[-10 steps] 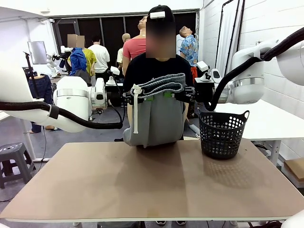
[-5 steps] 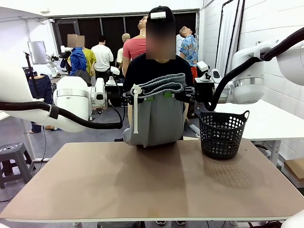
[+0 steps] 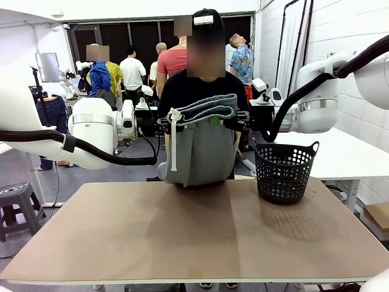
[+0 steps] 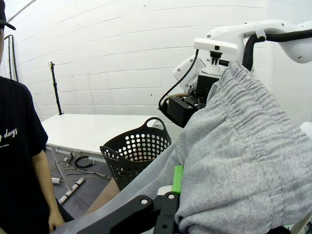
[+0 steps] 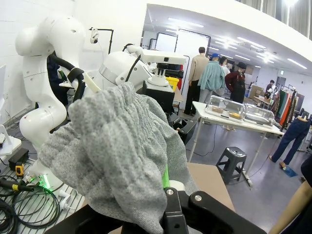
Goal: Fold the training pants.
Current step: Release the ends of the Training pants and then grab the overlapped ends.
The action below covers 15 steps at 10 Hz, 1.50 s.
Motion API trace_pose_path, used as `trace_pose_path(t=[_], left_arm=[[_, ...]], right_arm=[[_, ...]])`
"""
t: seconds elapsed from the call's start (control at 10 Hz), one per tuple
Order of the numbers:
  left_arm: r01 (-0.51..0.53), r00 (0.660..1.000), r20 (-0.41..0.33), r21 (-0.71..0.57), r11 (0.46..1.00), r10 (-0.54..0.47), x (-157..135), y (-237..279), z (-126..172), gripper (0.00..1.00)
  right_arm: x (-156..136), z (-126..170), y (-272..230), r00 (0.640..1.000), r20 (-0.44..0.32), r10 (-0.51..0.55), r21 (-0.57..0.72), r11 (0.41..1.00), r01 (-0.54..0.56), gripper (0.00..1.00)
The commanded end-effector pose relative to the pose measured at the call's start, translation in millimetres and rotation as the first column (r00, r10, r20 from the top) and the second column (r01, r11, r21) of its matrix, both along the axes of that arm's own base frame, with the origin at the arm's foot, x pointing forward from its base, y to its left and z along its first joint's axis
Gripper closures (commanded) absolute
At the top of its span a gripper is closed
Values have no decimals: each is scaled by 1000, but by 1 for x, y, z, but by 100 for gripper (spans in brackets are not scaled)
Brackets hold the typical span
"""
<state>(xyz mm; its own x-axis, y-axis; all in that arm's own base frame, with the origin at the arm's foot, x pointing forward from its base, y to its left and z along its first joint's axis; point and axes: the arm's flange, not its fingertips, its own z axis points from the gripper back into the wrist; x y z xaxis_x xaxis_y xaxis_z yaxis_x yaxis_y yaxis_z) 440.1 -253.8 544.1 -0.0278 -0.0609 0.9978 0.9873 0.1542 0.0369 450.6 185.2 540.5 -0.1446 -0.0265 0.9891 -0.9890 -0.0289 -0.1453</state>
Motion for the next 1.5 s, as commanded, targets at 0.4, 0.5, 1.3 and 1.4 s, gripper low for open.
trace_pose_path(t=[0.4,0.5,1.3,1.4], left_arm=[[10,1000,1,-9,1000,-10,-1,-1,3,100],[10,1000,1,-9,1000,-10,-1,-1,3,100],[10,1000,1,-9,1000,-10,-1,-1,3,100],[10,1000,1,-9,1000,-10,-1,-1,3,100]], right_arm=[[-5,1,0,1000,7,4,15,1000,-4,100],[-5,1,0,1000,7,4,15,1000,-4,100],[-5,1,0,1000,7,4,15,1000,-4,100],[-5,1,0,1000,7,4,15,1000,-4,100]])
